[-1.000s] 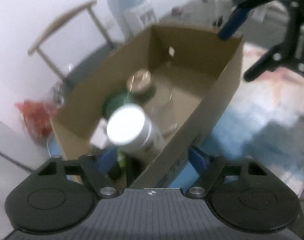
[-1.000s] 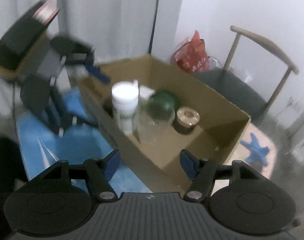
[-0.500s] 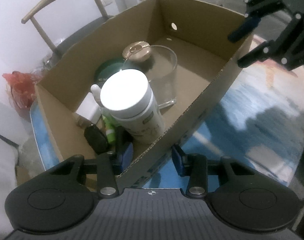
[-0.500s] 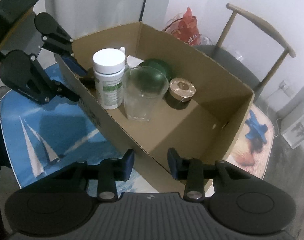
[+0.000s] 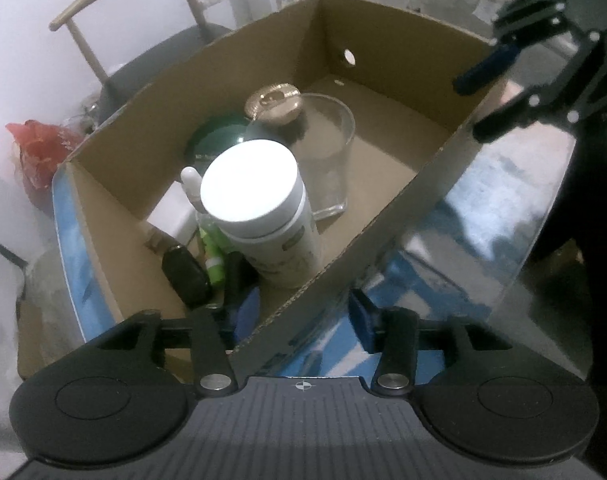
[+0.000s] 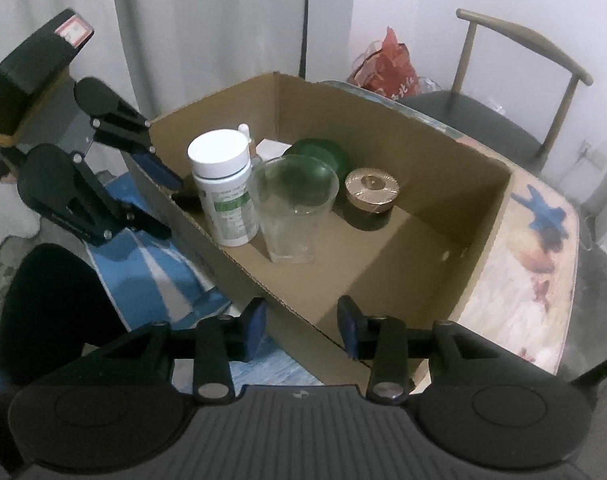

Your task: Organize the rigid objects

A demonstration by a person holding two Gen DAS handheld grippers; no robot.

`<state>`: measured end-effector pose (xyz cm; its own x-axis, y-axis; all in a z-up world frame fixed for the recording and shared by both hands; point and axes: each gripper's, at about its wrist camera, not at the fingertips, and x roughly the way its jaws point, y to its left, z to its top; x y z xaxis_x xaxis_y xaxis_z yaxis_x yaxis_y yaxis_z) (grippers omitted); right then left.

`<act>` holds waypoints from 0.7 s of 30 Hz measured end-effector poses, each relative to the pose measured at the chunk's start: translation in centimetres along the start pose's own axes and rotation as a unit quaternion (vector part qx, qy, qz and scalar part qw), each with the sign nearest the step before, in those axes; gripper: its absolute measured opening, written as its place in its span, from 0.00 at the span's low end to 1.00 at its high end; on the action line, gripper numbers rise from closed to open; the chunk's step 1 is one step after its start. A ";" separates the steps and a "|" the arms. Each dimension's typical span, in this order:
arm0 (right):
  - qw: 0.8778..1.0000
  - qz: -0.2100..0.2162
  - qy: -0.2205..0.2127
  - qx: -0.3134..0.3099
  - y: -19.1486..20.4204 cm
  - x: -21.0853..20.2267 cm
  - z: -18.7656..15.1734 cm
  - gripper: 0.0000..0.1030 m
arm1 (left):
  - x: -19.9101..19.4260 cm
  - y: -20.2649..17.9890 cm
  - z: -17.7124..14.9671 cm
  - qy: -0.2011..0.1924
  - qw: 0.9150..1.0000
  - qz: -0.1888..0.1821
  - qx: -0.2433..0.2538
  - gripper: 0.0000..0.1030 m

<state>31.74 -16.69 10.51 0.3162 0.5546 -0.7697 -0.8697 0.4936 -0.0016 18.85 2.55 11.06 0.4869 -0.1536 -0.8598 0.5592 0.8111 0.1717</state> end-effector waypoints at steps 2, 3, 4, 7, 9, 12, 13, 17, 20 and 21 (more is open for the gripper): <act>1.000 -0.008 -0.011 0.005 0.2 -0.4 -0.3 0.42 | -0.3 0.1 -0.1 -0.017 1.000 0.012 -0.018 0.65; 1.000 -0.017 -0.016 0.006 0.3 -0.6 -0.3 0.42 | -0.5 0.3 -0.1 -0.027 0.999 0.022 -0.031 0.70; 0.999 -0.022 -0.024 0.012 0.5 -1.0 -0.2 0.42 | -1.0 0.3 -0.1 -0.032 0.998 0.028 -0.046 0.80; 0.997 -0.012 -0.065 0.037 0.8 -3.0 -0.2 0.42 | -2.2 0.6 0.0 -0.078 0.992 0.032 -0.089 0.82; 0.995 -0.012 -0.087 0.043 1.0 -4.1 0.1 0.42 | -3.4 0.7 -0.1 -0.112 0.988 0.023 -0.108 0.84; 0.990 -0.033 -0.123 0.061 1.3 -5.4 0.0 0.43 | -4.7 -0.4 -0.7 -0.157 0.977 0.031 -0.139 0.93; 0.987 -0.037 -0.139 0.074 1.5 -5.9 -0.3 0.43 | -5.1 -0.9 -0.9 -0.173 0.973 0.036 -0.147 0.94; 0.967 -0.041 -0.204 0.150 1.4 -7.4 -2.1 0.54 | -6.2 -3.4 -1.8 -0.235 0.955 0.086 -0.161 0.99; 0.952 -0.056 -0.231 0.191 1.5 -8.3 -3.2 0.54 | -6.1 -5.0 -2.0 -0.254 0.944 0.124 -0.172 1.00; 0.949 -0.060 -0.238 0.199 1.5 -8.6 -3.5 0.54 | -5.8 -5.4 -1.9 -0.256 0.940 0.130 -0.183 1.00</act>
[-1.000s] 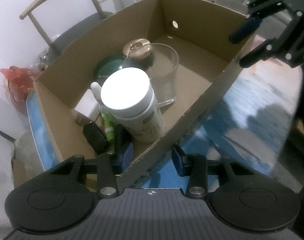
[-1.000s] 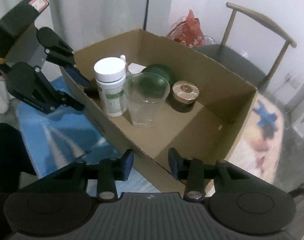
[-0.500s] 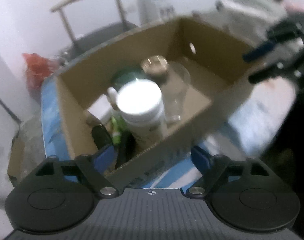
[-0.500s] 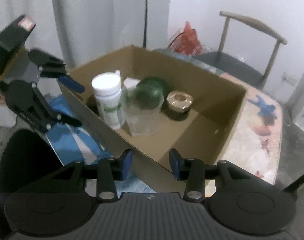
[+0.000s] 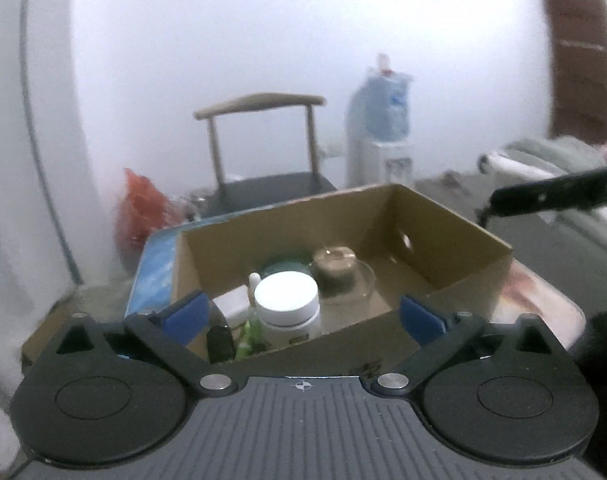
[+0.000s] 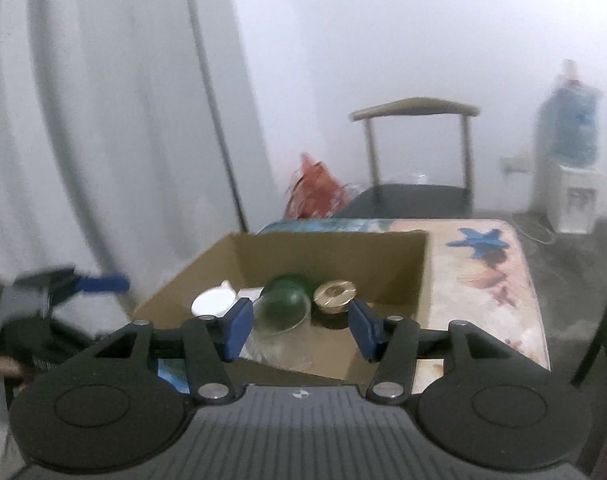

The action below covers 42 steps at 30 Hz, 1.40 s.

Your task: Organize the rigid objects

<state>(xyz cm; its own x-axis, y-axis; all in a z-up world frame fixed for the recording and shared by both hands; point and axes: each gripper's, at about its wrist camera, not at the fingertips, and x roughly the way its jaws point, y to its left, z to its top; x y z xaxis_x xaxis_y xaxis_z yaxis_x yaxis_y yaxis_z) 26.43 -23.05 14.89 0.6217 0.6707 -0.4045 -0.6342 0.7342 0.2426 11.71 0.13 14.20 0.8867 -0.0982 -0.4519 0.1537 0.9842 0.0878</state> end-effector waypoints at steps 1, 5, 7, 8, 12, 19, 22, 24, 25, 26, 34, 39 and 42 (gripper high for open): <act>1.000 -0.004 -0.009 0.009 -0.1 -0.3 -0.1 0.54 | 0.1 -0.4 -0.2 -0.001 1.000 0.006 -0.009 1.00; 0.999 -0.027 -0.026 0.014 0.2 -1.1 -0.4 0.54 | 1.0 -1.6 -0.1 0.001 0.999 0.025 -0.034 1.00; 0.999 -0.042 -0.028 0.002 0.5 -1.3 -0.7 0.54 | 1.0 -1.9 0.0 -0.004 0.998 0.031 -0.046 1.00; 0.999 -0.045 -0.029 0.001 0.6 -1.4 -0.9 0.54 | 0.8 -2.0 0.1 -0.007 0.998 0.030 -0.052 1.00; 0.999 -0.041 -0.028 0.012 0.1 -1.5 -1.4 0.55 | 0.0 -2.7 0.6 -0.015 0.998 0.036 -0.043 1.00; 0.998 -0.047 -0.032 0.023 -0.2 -1.8 -1.7 0.56 | -1.1 -3.9 0.6 -0.022 0.997 0.069 -0.022 1.00; 0.998 -0.047 -0.031 0.019 0.3 -2.0 -1.8 0.60 | -1.1 -4.0 0.5 -0.018 0.997 0.077 -0.020 1.00; 0.998 -0.045 -0.030 0.020 0.4 -1.9 -1.9 0.60 | -1.1 -4.0 0.4 -0.017 0.997 0.075 -0.022 1.00; 0.998 -0.044 -0.029 0.020 0.7 -2.0 -2.0 0.60 | -1.2 -4.0 0.4 -0.016 0.997 0.074 -0.023 1.00; 0.999 -0.043 -0.028 0.019 0.8 -2.0 -2.1 0.60 | -1.2 -3.9 0.4 -0.016 0.997 0.073 -0.024 1.00; 0.999 -0.043 -0.025 0.017 1.2 -1.9 -2.2 0.61 | -1.5 -3.8 0.2 -0.016 0.997 0.076 -0.021 1.00; 0.999 -0.045 -0.022 0.017 1.3 -1.8 -2.4 0.64 | -1.6 -3.8 0.0 -0.015 0.997 0.075 -0.022 1.00; 0.999 -0.046 -0.020 0.018 1.3 -1.8 -2.6 0.64 | -1.6 -3.8 0.0 -0.016 0.997 0.076 -0.021 1.00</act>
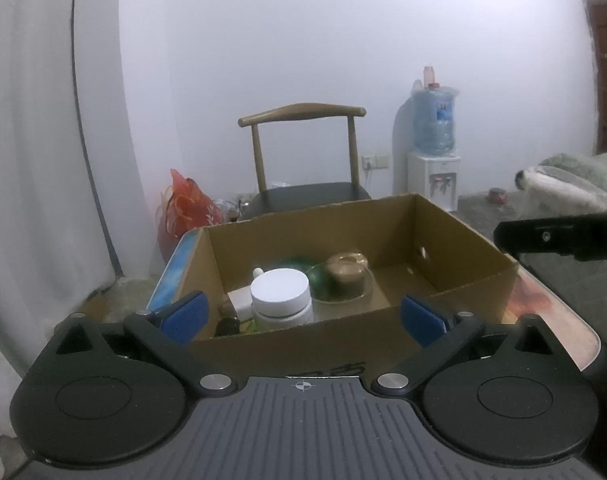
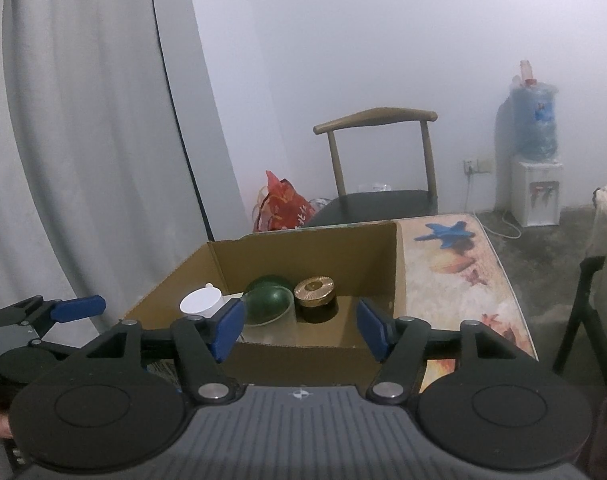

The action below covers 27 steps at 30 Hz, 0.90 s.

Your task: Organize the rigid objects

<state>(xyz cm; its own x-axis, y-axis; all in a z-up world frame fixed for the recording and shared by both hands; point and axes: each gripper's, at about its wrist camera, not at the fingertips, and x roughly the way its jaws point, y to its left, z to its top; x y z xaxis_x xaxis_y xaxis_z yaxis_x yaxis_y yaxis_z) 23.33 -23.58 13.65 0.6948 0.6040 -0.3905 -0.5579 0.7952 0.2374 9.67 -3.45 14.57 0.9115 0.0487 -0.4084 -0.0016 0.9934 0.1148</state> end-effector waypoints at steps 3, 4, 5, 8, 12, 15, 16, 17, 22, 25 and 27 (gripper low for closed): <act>1.000 0.000 0.000 0.001 0.0 -0.1 0.0 0.64 | 0.0 0.0 0.0 0.001 1.000 -0.003 0.000 1.00; 1.000 0.000 0.001 0.001 -0.1 -0.1 -0.1 0.64 | 0.0 0.0 0.0 0.002 1.000 -0.007 0.001 1.00; 1.000 -0.001 0.002 0.001 -0.1 -0.1 -0.1 0.64 | 0.0 0.0 -0.1 0.003 1.000 -0.010 0.001 1.00; 1.000 -0.002 0.003 0.002 -0.1 -0.2 -0.1 0.64 | 0.0 -0.1 -0.1 0.003 1.000 -0.006 0.001 1.00; 1.000 -0.002 0.004 0.002 0.0 -0.3 -0.1 0.64 | 0.0 -0.1 -0.1 0.007 1.000 -0.002 0.003 1.00; 1.000 -0.002 0.004 0.003 0.0 -0.4 -0.1 0.64 | 0.1 -0.2 0.0 0.008 1.000 0.000 0.003 1.00; 1.000 -0.002 0.004 0.003 0.0 -0.4 -0.1 0.64 | 0.1 -0.2 0.0 0.008 1.000 0.000 0.002 1.00; 1.000 -0.003 0.004 0.003 0.0 -0.4 -0.1 0.64 | 0.1 -0.2 0.0 0.008 1.000 0.001 0.002 1.00; 1.000 -0.005 0.007 0.004 -0.1 -0.4 -0.2 0.64 | 0.1 -0.2 0.0 0.008 1.000 -0.001 0.001 1.00; 1.000 -0.005 0.008 0.003 0.0 -0.5 -0.3 0.64 | 0.1 -0.3 -0.1 0.008 1.000 0.004 0.001 1.00; 1.000 -0.004 0.007 0.003 0.0 -0.5 -0.3 0.64 | 0.1 -0.4 -0.1 0.008 1.000 0.007 0.000 1.00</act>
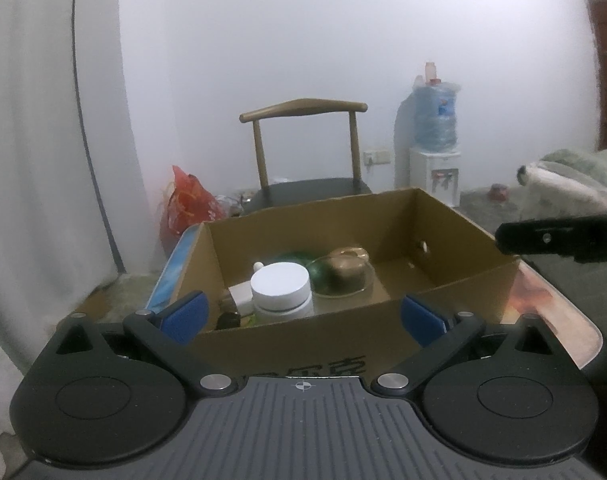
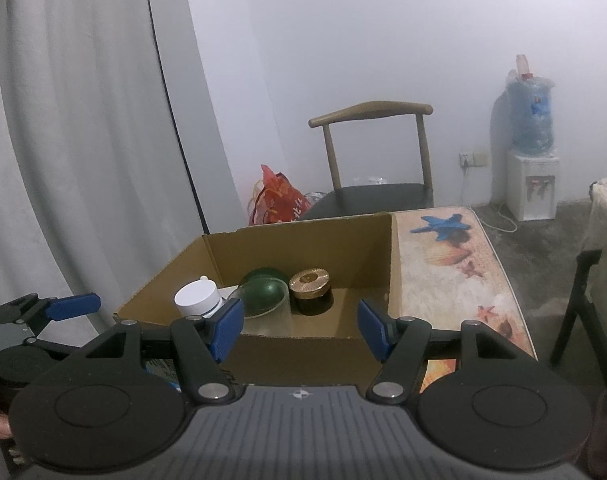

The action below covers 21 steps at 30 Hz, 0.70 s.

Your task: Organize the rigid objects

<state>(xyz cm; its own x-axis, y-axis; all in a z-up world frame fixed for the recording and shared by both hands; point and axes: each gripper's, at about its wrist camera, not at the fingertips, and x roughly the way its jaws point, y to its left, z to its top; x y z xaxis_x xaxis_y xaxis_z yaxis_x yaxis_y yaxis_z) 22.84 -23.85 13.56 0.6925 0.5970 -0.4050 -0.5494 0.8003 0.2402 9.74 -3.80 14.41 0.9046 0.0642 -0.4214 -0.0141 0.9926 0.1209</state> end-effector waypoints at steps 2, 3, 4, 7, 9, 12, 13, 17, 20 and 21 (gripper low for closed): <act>1.000 0.000 0.000 -0.001 0.0 -0.1 0.0 0.64 | 0.0 -0.1 0.0 0.000 1.000 0.001 -0.001 1.00; 1.000 0.000 0.000 0.000 0.0 -0.1 0.0 0.64 | 0.0 -0.1 0.0 0.000 1.000 0.000 -0.001 1.00; 1.000 0.000 0.000 0.000 0.0 -0.1 -0.1 0.64 | 0.0 -0.1 0.0 0.000 1.000 0.001 -0.002 1.00; 1.000 -0.002 0.002 0.000 -0.1 0.0 -0.1 0.64 | 0.1 -0.2 -0.1 0.001 1.000 0.002 -0.003 1.00; 1.000 -0.004 0.005 0.001 -0.2 0.0 -0.1 0.64 | 0.1 -0.3 -0.2 0.003 1.000 0.001 -0.003 1.00; 1.000 -0.005 0.006 0.000 -0.3 0.0 -0.1 0.64 | 0.2 -0.5 -0.4 0.007 1.000 -0.001 -0.003 1.00; 1.000 -0.004 0.006 0.000 -0.3 0.0 -0.1 0.64 | 0.2 -0.6 -0.4 0.007 1.000 -0.002 -0.004 1.00; 1.000 -0.005 0.006 -0.001 -0.3 0.1 -0.1 0.68 | 0.3 -0.8 -0.5 0.008 1.000 -0.002 -0.003 1.00; 1.000 -0.004 0.006 -0.001 -0.3 0.1 -0.1 0.68 | 0.3 -0.8 -0.5 0.010 1.000 0.000 -0.005 1.00; 1.000 -0.003 0.005 -0.002 -0.4 0.0 -0.1 0.68 | 0.3 -0.9 -0.5 0.011 1.000 0.003 -0.007 1.00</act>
<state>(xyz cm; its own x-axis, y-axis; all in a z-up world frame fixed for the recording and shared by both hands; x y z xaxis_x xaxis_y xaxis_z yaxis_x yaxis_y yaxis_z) 23.03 -24.13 13.35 0.6904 0.5921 -0.4157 -0.5474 0.8032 0.2350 9.84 -4.60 13.76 0.8949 0.0715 -0.4406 -0.0248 0.9935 0.1109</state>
